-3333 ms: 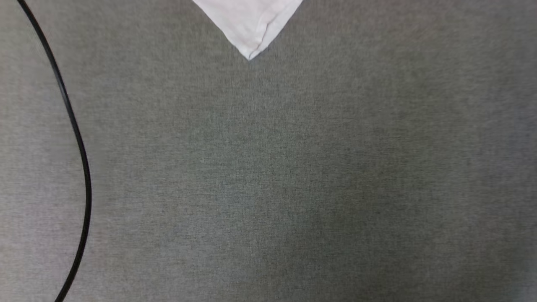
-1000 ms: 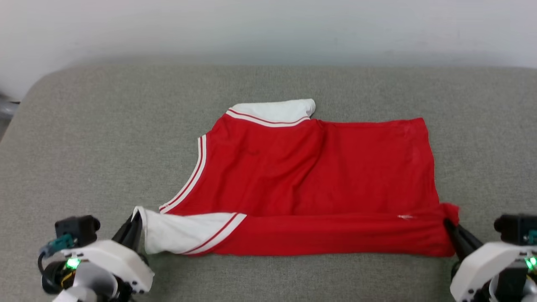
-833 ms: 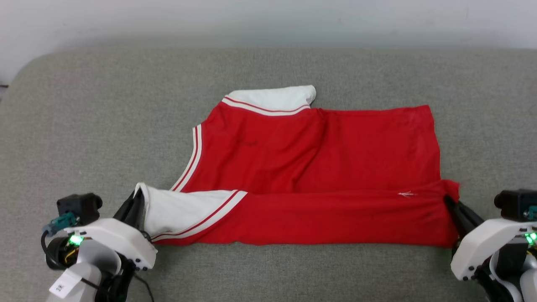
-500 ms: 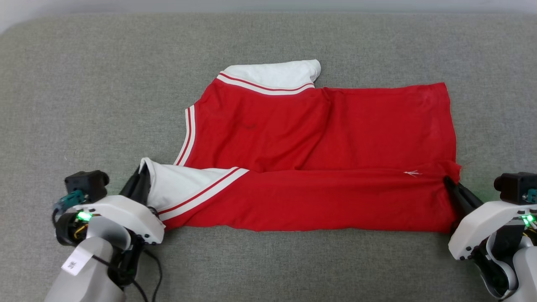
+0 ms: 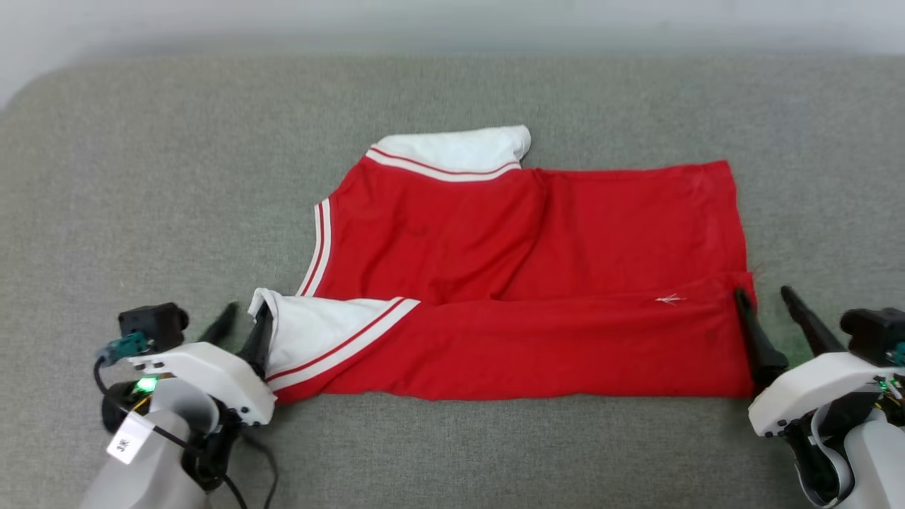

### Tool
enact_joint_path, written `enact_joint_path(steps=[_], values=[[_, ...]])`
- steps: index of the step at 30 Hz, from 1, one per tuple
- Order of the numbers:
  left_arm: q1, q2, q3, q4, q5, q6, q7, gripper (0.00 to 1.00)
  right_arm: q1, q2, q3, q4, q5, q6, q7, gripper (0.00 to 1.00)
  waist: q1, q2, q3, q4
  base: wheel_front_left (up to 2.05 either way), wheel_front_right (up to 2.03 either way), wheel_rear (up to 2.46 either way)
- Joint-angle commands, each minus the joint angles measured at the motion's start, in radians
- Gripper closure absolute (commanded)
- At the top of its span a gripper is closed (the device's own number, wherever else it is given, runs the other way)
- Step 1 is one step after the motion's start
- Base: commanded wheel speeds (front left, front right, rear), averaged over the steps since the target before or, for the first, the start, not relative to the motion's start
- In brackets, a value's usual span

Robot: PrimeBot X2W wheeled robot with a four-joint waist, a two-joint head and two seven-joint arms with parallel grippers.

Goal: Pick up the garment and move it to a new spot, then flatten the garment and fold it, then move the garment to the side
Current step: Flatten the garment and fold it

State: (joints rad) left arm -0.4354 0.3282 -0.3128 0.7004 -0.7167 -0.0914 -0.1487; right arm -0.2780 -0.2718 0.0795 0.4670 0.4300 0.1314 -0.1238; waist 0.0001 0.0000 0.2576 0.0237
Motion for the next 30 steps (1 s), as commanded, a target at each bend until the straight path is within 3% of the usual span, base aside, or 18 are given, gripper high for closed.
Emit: enact_joint_path(steps=[1,10,17,24,30], values=[[0.015,0.009,0.009,0.009,-0.001,0.009,-0.008,0.0,0.011,0.008,-0.006,-0.005,-0.009,-0.002,-0.022,0.0,-0.0001,0.0,-0.025,-0.004,0.0,0.0,0.0],[0.062,0.075,0.039,-0.001,-0.038,0.02,0.048,0.0,0.105,0.059,-0.1,-0.11,-0.086,-0.001,-0.099,0.0,-0.0001,0.0,-0.106,-0.011,0.0,0.0,0.0],[0.1,0.146,0.017,-0.128,-0.099,0.006,0.278,0.0,0.203,0.115,-0.154,-0.244,-0.144,-0.001,-0.057,0.0,-0.0001,0.0,-0.134,-0.022,0.0,0.0,0.0],[0.15,0.191,-0.006,-0.306,-0.156,0.048,0.509,0.0,0.253,0.159,-0.172,-0.348,-0.176,-0.001,-0.006,0.0,-0.0001,0.0,-0.128,-0.043,0.0,0.0,0.0],[0.162,0.2,-0.036,-0.365,-0.184,0.084,0.645,0.0,0.248,0.177,-0.165,-0.395,-0.187,-0.001,0.019,0.0,-0.0001,0.0,-0.078,-0.07,0.0,0.0,0.0]])
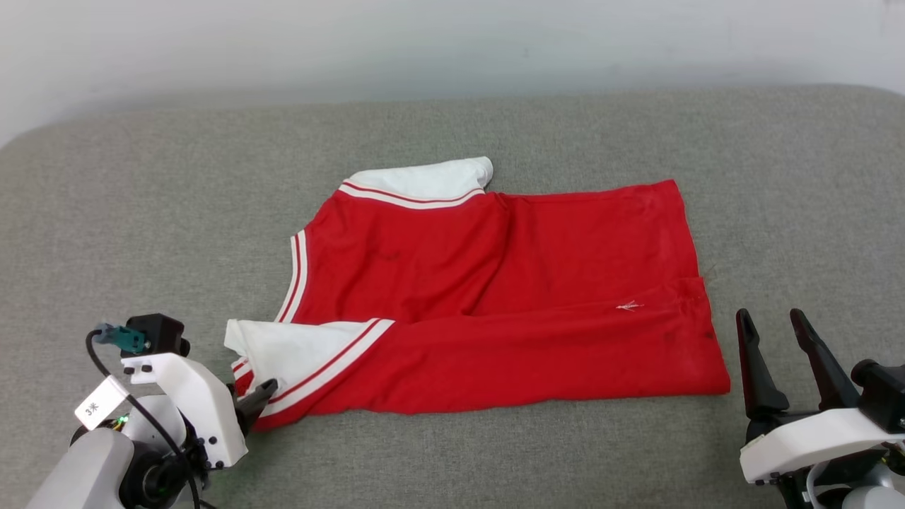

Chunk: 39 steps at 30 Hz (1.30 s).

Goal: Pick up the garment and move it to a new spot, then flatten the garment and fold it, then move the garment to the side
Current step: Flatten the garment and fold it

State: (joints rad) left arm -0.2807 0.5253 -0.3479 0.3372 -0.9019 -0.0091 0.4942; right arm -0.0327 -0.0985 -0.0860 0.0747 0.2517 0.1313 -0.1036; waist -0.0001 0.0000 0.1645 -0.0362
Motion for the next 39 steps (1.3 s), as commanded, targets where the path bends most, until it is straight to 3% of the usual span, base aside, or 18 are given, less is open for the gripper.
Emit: enact_joint_path(steps=[1,6,7,9,16,28,38,39], values=[[0.004,0.001,-0.008,0.001,0.0,0.006,0.017,0.0,-0.001,0.006,-0.001,-0.008,-0.007,-0.001,0.003,0.0,0.0001,0.0,0.025,-0.014,0.0,0.0,0.0],[0.002,-0.019,-0.056,0.026,0.002,0.005,0.08,0.0,-0.014,0.011,-0.016,-0.015,0.003,-0.001,0.018,0.0,0.0001,0.0,0.063,-0.032,0.0,0.0,0.0],[0.002,-0.027,-0.065,0.027,0.001,0.001,0.088,0.53,-0.017,0.012,-0.02,-0.012,0.007,-0.001,0.023,0.0,0.0001,0.0,0.066,-0.034,0.0,0.0,0.0],[0.003,-0.037,-0.074,0.024,-0.001,-0.003,0.091,1.0,-0.02,0.008,-0.028,-0.007,0.019,-0.001,0.035,0.0,0.0001,0.0,0.071,-0.037,0.0,0.0,0.0],[0.0,-0.003,-0.057,-0.037,0.028,0.01,0.05,1.0,-0.045,-0.056,-0.031,0.021,0.108,-0.001,0.16,0.0,0.0001,0.0,0.066,-0.032,0.0,0.0,0.0],[-0.038,0.018,-0.043,-0.22,0.074,0.062,0.011,1.0,-0.155,-0.229,0.109,0.06,0.268,-0.001,0.642,0.0,0.0001,0.0,0.091,0.036,0.0,0.0,0.0],[-0.068,-0.007,-0.05,-0.24,0.084,0.062,-0.016,1.0,-0.212,-0.242,0.239,0.182,0.306,-0.001,0.809,0.0,0.0001,0.0,0.144,0.074,0.0,0.0,0.0],[-0.066,-0.01,-0.049,-0.236,0.083,0.061,-0.019,1.0,-0.209,-0.24,0.255,0.194,0.311,0.0,0.822,0.55,0.0001,0.0,0.146,0.075,0.0,0.0,0.0]])
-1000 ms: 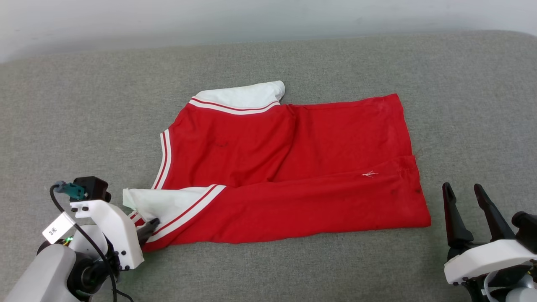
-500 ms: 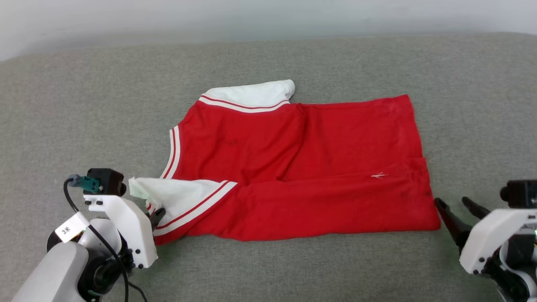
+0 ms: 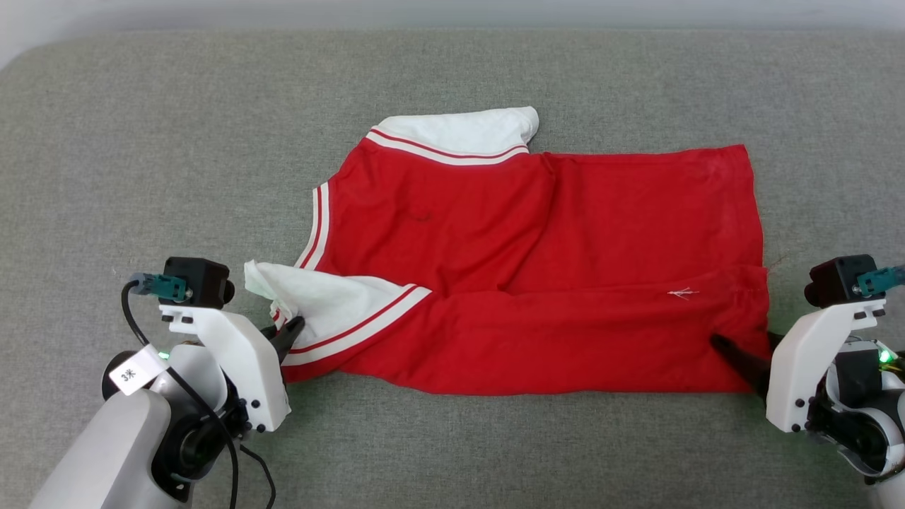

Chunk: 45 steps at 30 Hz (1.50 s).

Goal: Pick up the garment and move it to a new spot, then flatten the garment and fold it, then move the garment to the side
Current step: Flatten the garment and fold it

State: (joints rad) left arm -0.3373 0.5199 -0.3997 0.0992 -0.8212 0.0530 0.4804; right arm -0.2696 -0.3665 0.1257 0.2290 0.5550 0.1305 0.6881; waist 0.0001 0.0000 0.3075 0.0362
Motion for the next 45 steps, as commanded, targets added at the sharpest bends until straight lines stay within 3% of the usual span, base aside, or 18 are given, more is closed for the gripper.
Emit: enact_joint_path(steps=[1,2,10,21,28,35,36,37,38,39,40,41,45], values=[[-0.007,-0.007,0.003,0.007,0.001,-0.002,-0.011,1.0,0.028,0.028,0.053,0.047,0.014,0.001,0.031,0.82,-0.0001,0.0,0.005,0.003,0.0,0.0,0.0],[-0.006,-0.009,0.003,0.011,0.0,-0.003,-0.014,1.0,0.027,0.028,0.059,0.051,0.017,0.001,0.026,1.0,-0.0001,0.0,0.005,0.003,0.0,0.0,0.0],[0.044,0.006,0.023,0.031,-0.004,0.005,-0.058,1.0,-0.003,-0.018,0.054,0.017,0.016,0.0,-0.036,1.0,-0.0001,0.0,-0.064,-0.01,0.0,0.0,0.0],[0.215,0.059,0.065,-0.008,-0.043,0.048,-0.07,1.0,0.128,-0.018,0.043,-0.058,0.022,0.0,-0.084,1.0,-0.0001,0.0,-0.198,-0.019,0.0,0.0,0.0],[0.342,0.063,0.097,-0.018,-0.101,0.074,-0.072,1.0,0.28,0.031,-0.03,-0.1,0.02,-0.001,-0.083,1.0,-0.0001,0.0,-0.238,-0.019,0.0,0.0,0.0],[0.359,0.007,0.085,0.059,-0.134,0.036,-0.111,1.0,0.354,0.108,-0.095,-0.089,-0.017,-0.001,-0.127,1.0,-0.0001,0.0,-0.221,-0.021,0.0,0.0,0.0],[0.344,-0.004,0.086,0.077,-0.129,0.032,-0.129,1.0,0.35,0.117,-0.102,-0.085,-0.026,-0.001,-0.154,0.95,-0.0001,0.0,-0.217,-0.022,0.0,0.0,0.0],[0.331,-0.013,0.087,0.097,-0.122,0.029,-0.146,1.0,0.345,0.128,-0.111,-0.078,-0.035,-0.001,-0.183,0.5,-0.0001,0.0,-0.214,-0.022,0.0,0.0,0.0],[0.325,-0.025,0.08,0.117,-0.125,0.024,-0.151,1.0,0.342,0.135,-0.111,-0.071,-0.047,-0.001,-0.206,0.23,-0.0001,0.0,-0.212,-0.022,0.0,0.0,0.0],[0.32,-0.033,0.075,0.136,-0.122,0.017,-0.157,0.53,0.336,0.141,-0.114,-0.071,-0.058,-0.001,-0.24,0.0,-0.0001,0.0,-0.211,-0.021,0.0,0.0,0.0],[0.308,-0.04,0.075,0.151,-0.116,0.013,-0.172,0.08,0.331,0.147,-0.117,-0.069,-0.067,-0.001,-0.27,0.0,-0.0001,0.0,-0.21,-0.021,0.0,0.0,0.0],[0.298,-0.043,0.078,0.162,-0.108,0.011,-0.191,0.0,0.329,0.151,-0.121,-0.071,-0.081,0.0,-0.306,0.0,-0.0001,0.0,-0.21,-0.021,0.0,0.0,0.0],[0.266,-0.04,0.077,0.181,-0.061,0.0,-0.267,0.0,0.324,0.176,-0.149,-0.093,-0.128,0.0,-0.458,0.0,-0.0001,0.0,-0.215,-0.021,0.0,0.0,0.0]])
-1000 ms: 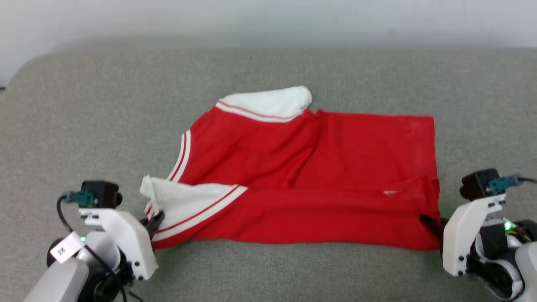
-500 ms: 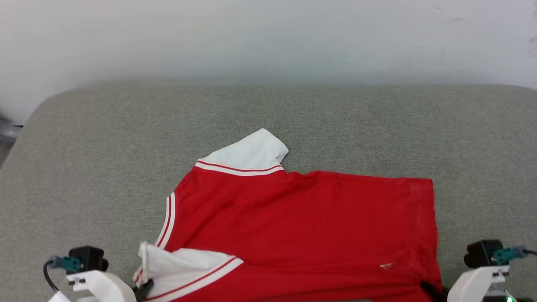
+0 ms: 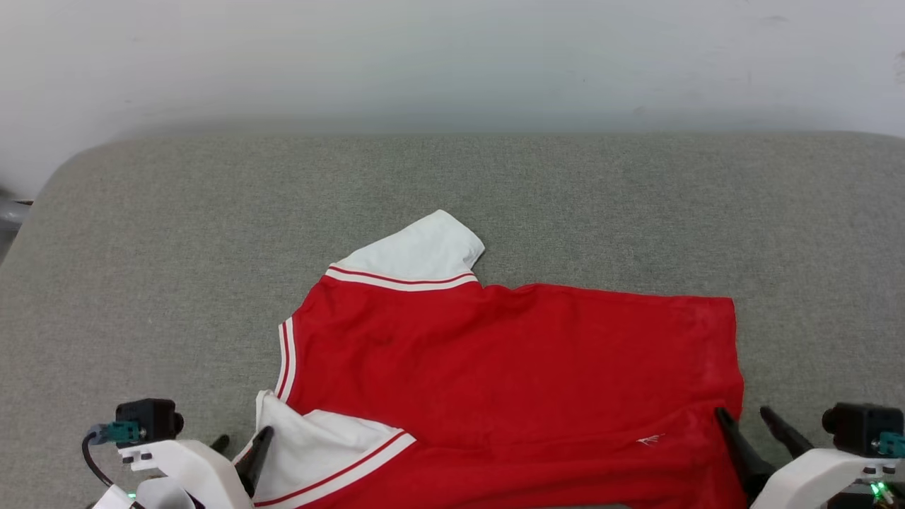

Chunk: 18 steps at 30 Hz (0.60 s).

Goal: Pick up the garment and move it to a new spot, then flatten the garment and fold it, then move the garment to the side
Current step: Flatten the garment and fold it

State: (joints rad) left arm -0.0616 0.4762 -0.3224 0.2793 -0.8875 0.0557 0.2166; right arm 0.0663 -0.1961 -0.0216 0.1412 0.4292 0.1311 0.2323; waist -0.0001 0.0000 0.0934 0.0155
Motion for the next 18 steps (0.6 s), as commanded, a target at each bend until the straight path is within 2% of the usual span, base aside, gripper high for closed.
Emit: enact_joint_path(steps=[1,5,11,14,18], values=[[-0.018,0.006,-0.002,-0.005,0.02,-0.004,-0.021,0.0,-0.014,0.014,-0.01,-0.014,-0.015,-0.001,-0.035,0.0,0.0001,0.0,-0.001,-0.001,0.0,0.0,0.0],[-0.056,0.015,-0.001,-0.042,0.09,0.019,-0.104,0.0,-0.027,0.043,-0.041,-0.064,-0.087,-0.001,-0.139,0.0,0.0001,0.0,0.007,-0.011,0.0,0.0,0.0],[-0.159,0.016,-0.011,-0.069,0.187,0.042,-0.198,0.0,-0.061,0.075,-0.062,-0.148,-0.149,-0.001,-0.201,0.0,0.0001,0.0,0.065,-0.048,0.0,0.0,0.0],[-0.241,0.009,-0.018,-0.057,0.219,0.041,-0.217,0.0,-0.093,0.081,-0.058,-0.191,-0.164,-0.001,-0.215,0.0,0.0001,0.0,0.115,-0.08,0.0,0.0,0.0],[-0.364,0.005,-0.039,-0.007,0.24,0.016,-0.189,0.0,-0.139,0.085,-0.053,-0.222,-0.176,-0.001,-0.224,0.0,0.0001,0.0,0.177,-0.127,0.0,0.0,0.0]])
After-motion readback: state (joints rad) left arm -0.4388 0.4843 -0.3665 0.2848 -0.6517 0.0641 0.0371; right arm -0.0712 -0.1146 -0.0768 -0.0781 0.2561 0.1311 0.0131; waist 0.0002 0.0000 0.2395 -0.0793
